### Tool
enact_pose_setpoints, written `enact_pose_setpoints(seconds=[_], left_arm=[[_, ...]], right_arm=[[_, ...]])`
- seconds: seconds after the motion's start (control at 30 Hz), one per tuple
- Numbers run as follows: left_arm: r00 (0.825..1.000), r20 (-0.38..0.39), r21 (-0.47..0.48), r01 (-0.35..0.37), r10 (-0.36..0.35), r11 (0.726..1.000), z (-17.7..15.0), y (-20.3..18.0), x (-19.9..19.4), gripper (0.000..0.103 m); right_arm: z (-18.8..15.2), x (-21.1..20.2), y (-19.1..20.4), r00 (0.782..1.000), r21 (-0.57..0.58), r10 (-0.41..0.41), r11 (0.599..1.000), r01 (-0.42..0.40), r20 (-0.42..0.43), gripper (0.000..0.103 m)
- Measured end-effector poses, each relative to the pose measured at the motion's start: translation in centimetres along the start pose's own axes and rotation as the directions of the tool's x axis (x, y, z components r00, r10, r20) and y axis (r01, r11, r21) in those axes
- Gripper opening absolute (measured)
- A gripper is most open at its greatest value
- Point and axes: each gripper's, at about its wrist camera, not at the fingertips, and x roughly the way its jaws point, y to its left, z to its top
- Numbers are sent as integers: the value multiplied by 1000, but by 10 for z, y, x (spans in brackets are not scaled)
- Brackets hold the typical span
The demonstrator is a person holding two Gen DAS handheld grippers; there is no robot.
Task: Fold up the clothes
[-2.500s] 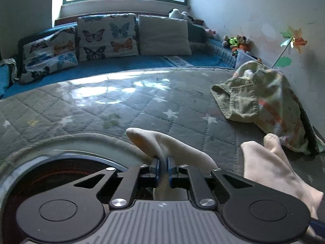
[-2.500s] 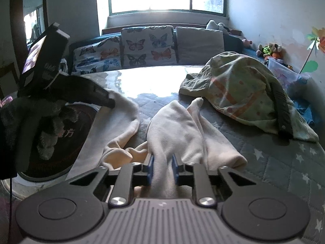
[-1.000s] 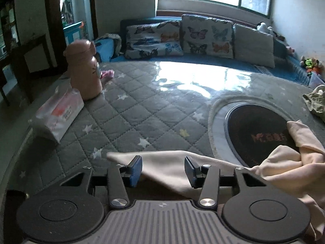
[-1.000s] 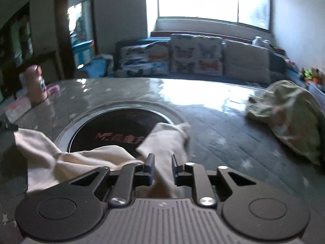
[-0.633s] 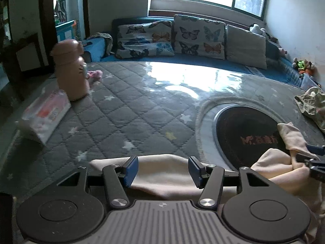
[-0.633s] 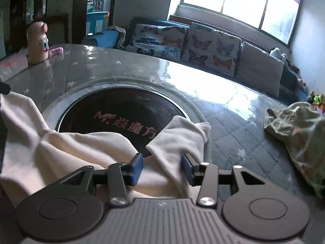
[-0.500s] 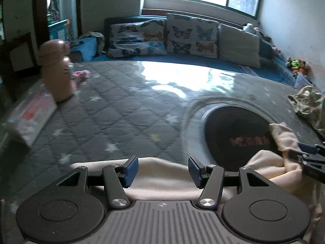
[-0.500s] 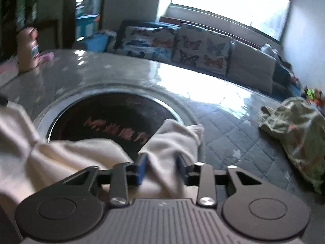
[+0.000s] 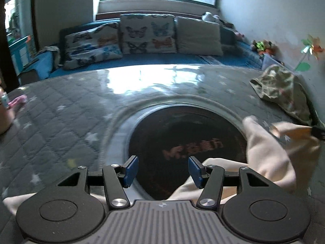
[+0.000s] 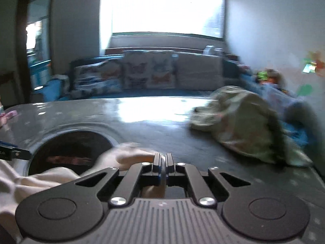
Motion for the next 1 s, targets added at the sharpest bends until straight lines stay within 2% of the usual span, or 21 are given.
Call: enact_pose_setpoints(seconds=[0.17, 0.23, 0.3, 0.43, 0.5, 0.6, 0.73, 0.77, 0.8, 0.83, 0.9, 1.0], left_arm=[[1000, -19, 46, 26, -25, 999, 3, -21, 16, 58], [999, -25, 58, 30, -28, 998, 4, -26, 22, 58], [999, -33, 69, 31, -28, 997, 5, -30, 29, 58], [998, -53, 88, 35, -31, 996, 7, -35, 44, 58], [997, -65, 98, 47, -41, 994, 6, -37, 50, 58], [994, -86, 106, 75, -66, 992, 4, -38, 57, 56], [990, -95, 122, 113, -102, 986, 2, -37, 60, 54], [988, -99, 120, 126, -115, 985, 2, -36, 61, 47], [986, -101, 119, 143, -131, 983, 1, -36, 61, 35], [984, -102, 120, 160, -148, 980, 1, -36, 61, 29], [980, -100, 136, 187, -174, 973, -1, -39, 60, 9], [984, -72, 168, 171, -161, 971, -2, -47, 55, 5]], right_arm=[[-16, -15, -50, 990, 116, -130, 984, 136, -57, 4], [-23, -20, -59, 974, 99, -216, 970, 222, -69, 7], [-25, -22, -64, 972, 100, -225, 968, 231, -69, 9], [-19, -13, -57, 994, 108, -80, 990, 88, -68, 9], [-16, -1, -47, 996, 101, -2, 995, 11, -91, 11], [-14, 20, -27, 986, 74, 105, 993, -95, -132, 13], [-20, 44, -4, 968, 20, 147, 989, -146, -203, 19], [-23, 49, 0, 965, 13, 145, 989, -146, -220, 19], [-25, 51, 1, 963, 12, 140, 990, -141, -231, 20], [-27, 53, 2, 961, 12, 135, 991, -137, -242, 21], [-33, 51, 0, 959, 15, 114, 993, -114, -260, 26], [-40, 42, -8, 959, 7, 88, 996, -89, -271, 28]])
